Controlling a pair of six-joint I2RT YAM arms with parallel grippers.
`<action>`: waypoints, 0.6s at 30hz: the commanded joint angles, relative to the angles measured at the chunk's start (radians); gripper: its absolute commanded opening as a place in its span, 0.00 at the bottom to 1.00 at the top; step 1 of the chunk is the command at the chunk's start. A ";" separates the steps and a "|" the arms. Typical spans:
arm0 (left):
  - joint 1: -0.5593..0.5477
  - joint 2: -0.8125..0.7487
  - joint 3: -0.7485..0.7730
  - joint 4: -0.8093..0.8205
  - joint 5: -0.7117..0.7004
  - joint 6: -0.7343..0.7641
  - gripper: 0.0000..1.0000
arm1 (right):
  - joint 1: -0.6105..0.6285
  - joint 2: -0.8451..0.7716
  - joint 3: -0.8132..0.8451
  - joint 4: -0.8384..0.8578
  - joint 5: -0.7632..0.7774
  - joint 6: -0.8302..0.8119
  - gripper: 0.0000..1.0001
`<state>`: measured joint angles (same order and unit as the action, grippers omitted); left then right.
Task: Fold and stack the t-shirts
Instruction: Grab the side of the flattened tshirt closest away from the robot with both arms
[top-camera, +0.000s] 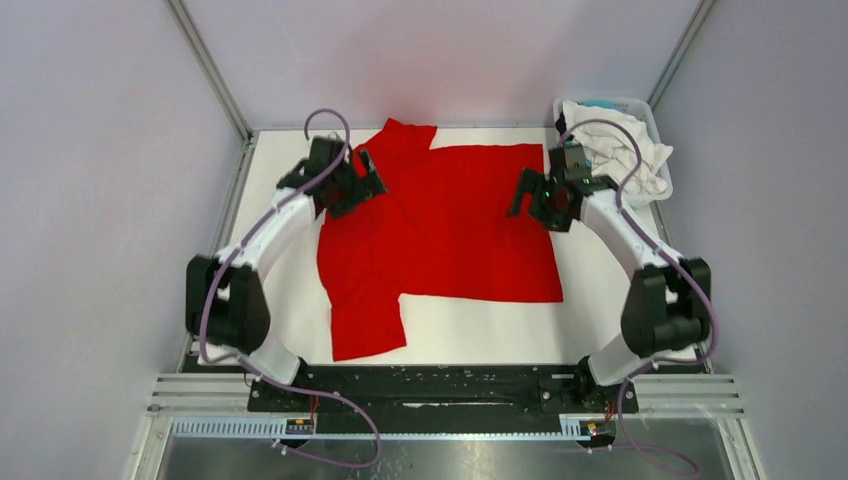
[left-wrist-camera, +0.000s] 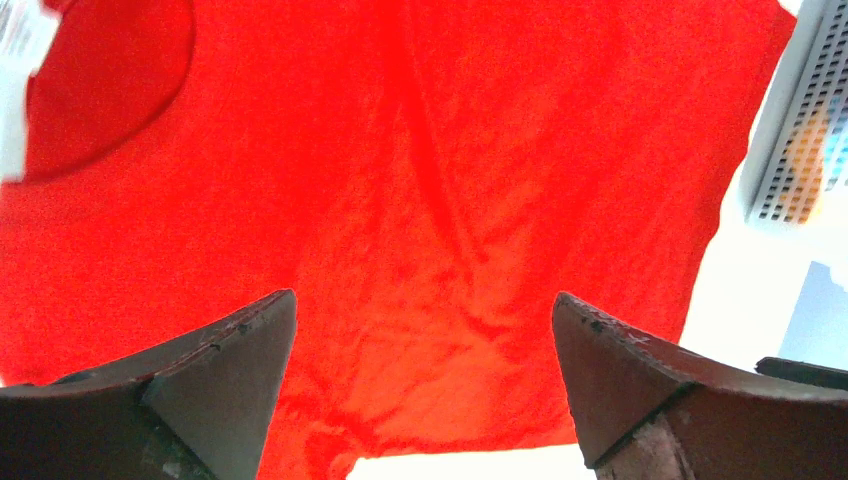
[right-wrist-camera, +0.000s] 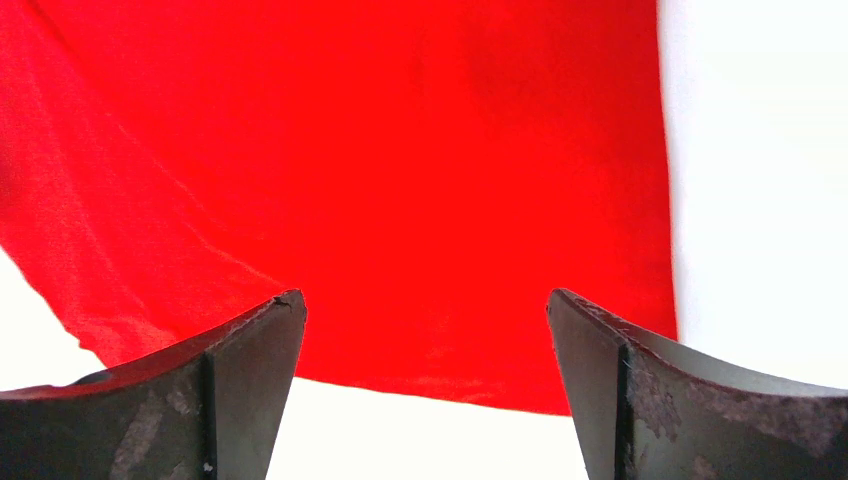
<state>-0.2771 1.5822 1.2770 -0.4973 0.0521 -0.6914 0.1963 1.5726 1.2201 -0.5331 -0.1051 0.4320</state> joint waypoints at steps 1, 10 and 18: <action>-0.100 -0.166 -0.276 -0.028 -0.169 -0.016 0.98 | 0.000 -0.085 -0.157 0.089 0.051 0.031 1.00; -0.342 -0.616 -0.637 -0.377 -0.360 -0.269 0.83 | -0.003 -0.156 -0.263 0.144 0.005 0.071 1.00; -0.512 -0.683 -0.782 -0.478 -0.286 -0.479 0.57 | -0.003 -0.179 -0.270 0.134 0.037 0.056 1.00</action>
<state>-0.7506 0.8883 0.5285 -0.9321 -0.2390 -1.0451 0.1951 1.4223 0.9535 -0.4217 -0.0944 0.4873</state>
